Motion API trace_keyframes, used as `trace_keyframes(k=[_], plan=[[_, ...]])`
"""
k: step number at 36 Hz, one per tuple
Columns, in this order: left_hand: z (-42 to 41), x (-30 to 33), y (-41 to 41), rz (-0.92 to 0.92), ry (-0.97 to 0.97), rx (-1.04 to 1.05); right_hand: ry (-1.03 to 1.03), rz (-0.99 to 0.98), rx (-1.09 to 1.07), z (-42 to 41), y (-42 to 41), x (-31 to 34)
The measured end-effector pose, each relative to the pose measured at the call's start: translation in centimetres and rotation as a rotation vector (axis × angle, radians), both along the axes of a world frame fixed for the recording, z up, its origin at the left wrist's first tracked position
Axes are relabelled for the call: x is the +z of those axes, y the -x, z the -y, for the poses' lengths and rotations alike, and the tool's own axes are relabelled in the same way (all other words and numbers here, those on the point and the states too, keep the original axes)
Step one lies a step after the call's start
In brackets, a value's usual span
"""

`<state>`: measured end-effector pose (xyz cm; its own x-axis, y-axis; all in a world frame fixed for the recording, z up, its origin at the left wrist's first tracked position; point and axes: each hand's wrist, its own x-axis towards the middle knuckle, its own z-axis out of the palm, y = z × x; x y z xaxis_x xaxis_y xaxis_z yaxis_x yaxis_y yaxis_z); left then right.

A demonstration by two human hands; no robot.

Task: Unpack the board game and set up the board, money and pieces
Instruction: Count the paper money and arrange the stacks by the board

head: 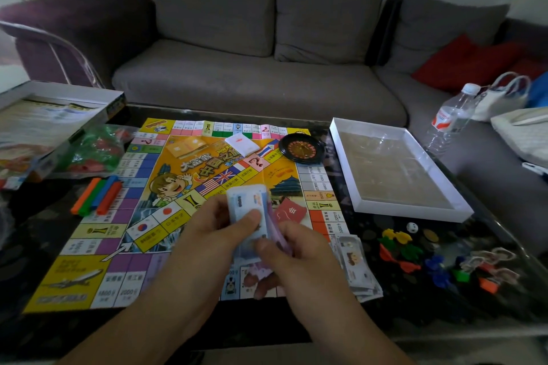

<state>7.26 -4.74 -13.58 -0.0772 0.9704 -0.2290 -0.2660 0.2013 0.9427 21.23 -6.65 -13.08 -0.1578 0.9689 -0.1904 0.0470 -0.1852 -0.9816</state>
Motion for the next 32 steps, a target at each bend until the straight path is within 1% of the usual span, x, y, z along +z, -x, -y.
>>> trace_keyframes(k=[2,3,5,7,8,9,10,12,13,15,16,19,21,24,27,29,30,32], plan=[[-0.1,0.2,0.1,0.156,0.026,-0.004,0.005,-0.096,-0.007,0.1,-0.2,0.3],[0.0,0.6,0.1,0.200,0.043,-0.038,0.016,-0.148,-0.001,0.1,-0.2,0.3],[0.4,1.1,0.1,0.242,0.096,-0.134,0.066,-0.231,0.024,0.2,0.1,0.4],[0.3,0.7,0.0,0.261,0.170,-0.186,0.141,-0.234,0.070,0.4,0.5,0.4],[0.0,0.5,0.0,0.251,0.194,-0.179,0.169,-0.182,0.112,0.4,0.6,0.4],[-0.2,0.4,-0.1,0.221,0.212,-0.160,0.178,-0.084,0.159,0.5,0.7,0.5],[-0.6,0.3,-0.1,0.197,0.219,-0.129,0.159,0.067,0.191,0.5,0.6,0.6],[-0.9,0.4,0.1,0.174,0.238,-0.052,0.023,0.437,0.195,0.8,0.1,0.8],[-0.9,0.6,0.2,0.146,0.242,-0.023,-0.074,0.570,0.173,1.0,-0.2,1.1],[-0.6,0.8,0.5,0.080,0.246,-0.012,-0.241,0.744,0.152,1.3,-0.6,1.3],[-0.4,0.9,0.5,0.038,0.251,-0.041,-0.298,0.794,0.177,1.4,-0.8,1.3],[0.5,1.3,0.1,-0.107,0.262,-0.203,-0.318,0.782,0.299,0.8,-1.1,1.3],[0.9,1.5,-0.5,-0.186,0.250,-0.313,-0.341,0.796,0.337,0.3,-1.1,0.6],[1.2,1.4,-1.1,-0.268,0.226,-0.359,-0.409,0.847,0.325,-0.2,-1.2,-0.3],[1.2,1.5,-1.3,-0.255,0.221,-0.357,-0.466,0.873,0.313,-0.5,-1.6,-1.0],[1.0,1.3,-1.3,-0.236,0.227,-0.344,-0.447,0.872,0.336,0.0,-1.5,-1.0],[1.0,1.2,-1.3,-0.235,0.223,-0.347,-0.486,0.880,0.321,0.2,-1.4,-1.0],[0.9,1.1,-1.3,-0.238,0.211,-0.359,-0.642,0.933,0.264,0.5,-1.4,-1.1]])
